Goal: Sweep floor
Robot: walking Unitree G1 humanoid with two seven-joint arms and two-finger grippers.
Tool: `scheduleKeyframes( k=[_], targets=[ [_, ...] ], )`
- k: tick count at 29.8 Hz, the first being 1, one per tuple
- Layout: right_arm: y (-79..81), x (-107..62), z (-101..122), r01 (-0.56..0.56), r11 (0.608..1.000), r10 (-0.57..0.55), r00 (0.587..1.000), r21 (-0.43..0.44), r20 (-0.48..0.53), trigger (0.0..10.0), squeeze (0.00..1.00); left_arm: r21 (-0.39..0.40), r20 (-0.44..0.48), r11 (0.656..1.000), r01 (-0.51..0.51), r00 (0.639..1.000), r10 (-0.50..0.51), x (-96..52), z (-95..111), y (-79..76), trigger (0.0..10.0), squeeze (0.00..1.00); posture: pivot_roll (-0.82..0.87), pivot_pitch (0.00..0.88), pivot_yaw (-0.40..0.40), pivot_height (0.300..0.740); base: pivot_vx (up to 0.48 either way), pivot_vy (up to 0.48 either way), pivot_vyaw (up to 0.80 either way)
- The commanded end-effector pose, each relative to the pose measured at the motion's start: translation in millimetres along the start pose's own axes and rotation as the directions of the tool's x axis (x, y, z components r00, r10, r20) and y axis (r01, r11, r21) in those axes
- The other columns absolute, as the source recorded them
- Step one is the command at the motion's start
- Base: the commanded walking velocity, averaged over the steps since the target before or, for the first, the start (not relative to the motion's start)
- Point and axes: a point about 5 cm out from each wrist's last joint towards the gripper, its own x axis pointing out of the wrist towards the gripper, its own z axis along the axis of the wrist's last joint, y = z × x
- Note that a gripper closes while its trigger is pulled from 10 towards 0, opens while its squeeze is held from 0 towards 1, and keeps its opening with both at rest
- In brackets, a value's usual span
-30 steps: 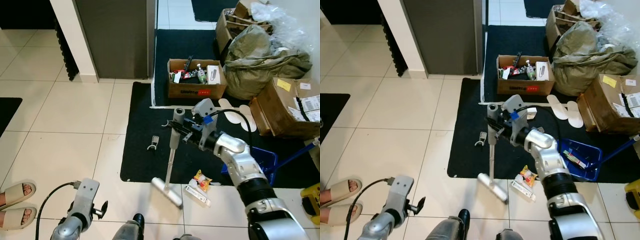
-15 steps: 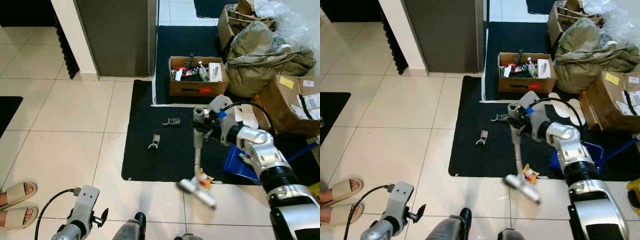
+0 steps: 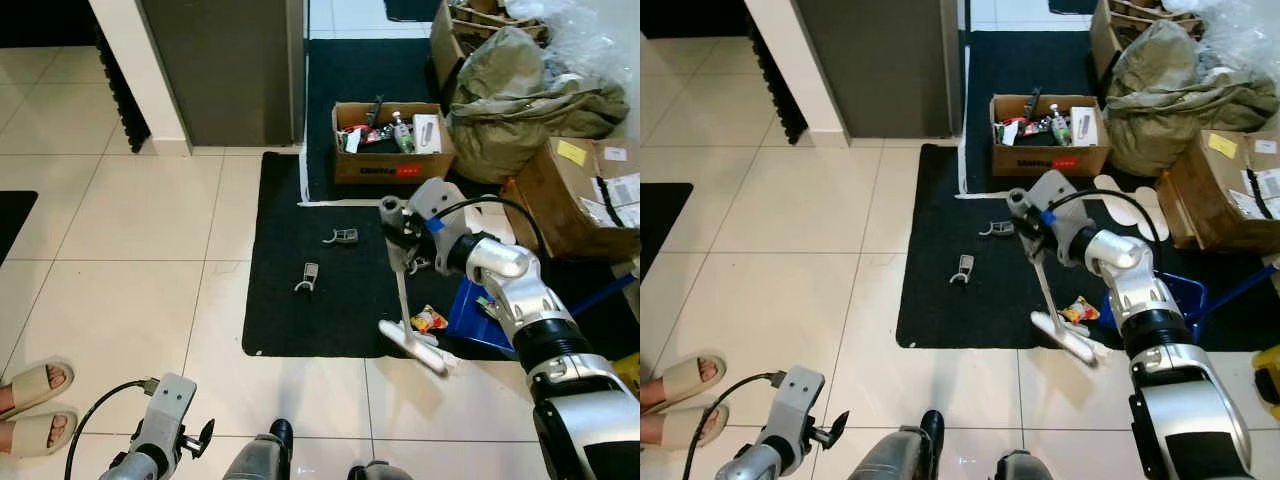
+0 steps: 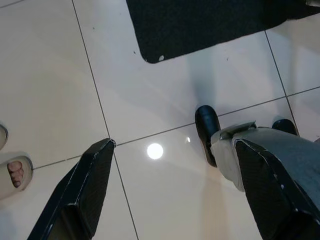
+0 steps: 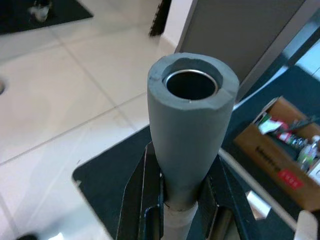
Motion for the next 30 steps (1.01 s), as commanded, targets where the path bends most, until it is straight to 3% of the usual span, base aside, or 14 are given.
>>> scheduleKeyframes(
  k=[1,6,19,21,23,24,26,28,29,30],
  targets=[
    [-3.5,2.0,8.5,0.039,0.999,-0.038,0.998,-0.015,0.056,10.0,0.0,0.007,-0.029,1.0,0.006,1.0,-0.006,-6.6,-10.3,0.7,10.0,0.0,0.09,0.319,0.028,0.74,0.0,0.0,0.0],
    [-13.5,5.4,21.2,0.183,0.983,-0.178,0.976,-0.028,0.129,10.0,0.0,0.024,-0.021,1.0,0.013,1.0,-0.013,-6.7,-9.7,-1.3,10.0,0.0,0.09,0.321,0.03,0.74,0.0,0.0,0.0],
    [-21.0,7.6,25.3,0.316,0.949,-0.313,0.939,0.001,0.141,10.0,0.0,0.035,-0.012,0.999,0.009,1.0,-0.008,-3.7,-5.2,-0.8,10.0,0.0,0.08,0.299,0.028,0.74,0.0,0.0,0.0],
    [-38.2,-2.8,18.6,0.479,0.872,-0.487,0.869,0.105,0.081,10.0,0.0,0.038,-0.018,0.999,0.007,1.0,-0.007,0.3,-2.0,-2.6,10.0,0.0,0.07,0.248,0.021,0.74,0.0,0.0,0.0],
    [-38.2,-2.8,18.6,0.479,0.872,-0.487,0.869,0.105,0.081,10.0,0.0,0.038,-0.018,0.999,0.007,1.0,-0.007,0.3,-2.0,-2.6,10.0,0.0,0.07,0.248,0.021,0.74,0.0,0.0,0.0],
    [-48.1,-11.7,11.7,0.562,0.816,-0.569,0.822,0.137,0.019,10.0,0.0,0.039,-0.025,0.999,0.005,1.0,-0.004,1.9,-1.4,-3.5,10.0,0.0,0.07,0.235,0.021,0.74,0.0,0.0,0.0],
    [-48.1,-11.7,11.7,0.562,0.816,-0.569,0.822,0.137,0.019,10.0,0.0,0.039,-0.025,0.999,0.005,1.0,-0.004,1.9,-1.4,-3.5,10.0,0.0,0.07,0.235,0.021,0.74,0.0,0.0,0.0],
    [-66.7,-32.2,1.2,0.68,0.706,-0.678,0.73,0.199,-0.089,10.0,0.0,0.037,-0.052,0.999,-0.003,0.999,0.005,3.3,-3.2,-4.1,10.0,0.0,0.05,0.195,0.02,0.74,0.0,0.0,0.0],
    [-66.7,-32.2,1.2,0.68,0.706,-0.678,0.73,0.199,-0.089,10.0,0.0,0.037,-0.052,0.999,-0.003,0.999,0.005,3.3,-3.2,-4.1,10.0,0.0,0.05,0.195,0.02,0.74,0.0,0.0,0.0],
    [-75.8,-45.2,-1.6,0.729,0.652,-0.722,0.681,0.209,-0.125,10.0,0.0,0.035,-0.072,0.999,-0.006,0.997,0.009,2.3,-6.7,-4.6,10.0,0.0,0.03,0.18,0.022,0.74,0.0,0.0,0.0]
  ],
)
